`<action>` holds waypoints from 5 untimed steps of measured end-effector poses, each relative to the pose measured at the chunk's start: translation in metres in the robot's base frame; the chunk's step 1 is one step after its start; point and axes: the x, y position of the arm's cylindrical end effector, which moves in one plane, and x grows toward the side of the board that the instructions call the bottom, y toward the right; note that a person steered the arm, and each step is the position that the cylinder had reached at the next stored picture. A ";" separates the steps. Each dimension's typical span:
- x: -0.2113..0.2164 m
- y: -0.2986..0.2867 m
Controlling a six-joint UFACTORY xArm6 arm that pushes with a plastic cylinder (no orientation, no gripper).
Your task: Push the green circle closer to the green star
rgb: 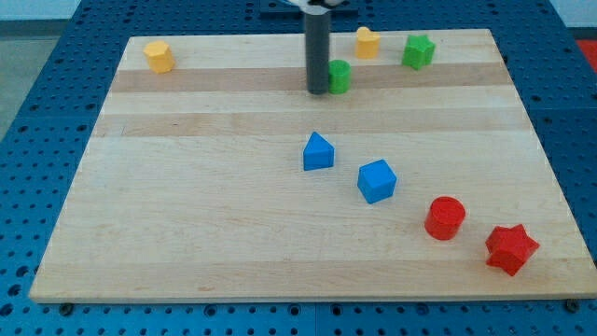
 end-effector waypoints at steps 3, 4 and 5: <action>-0.056 0.021; -0.073 0.021; -0.082 0.021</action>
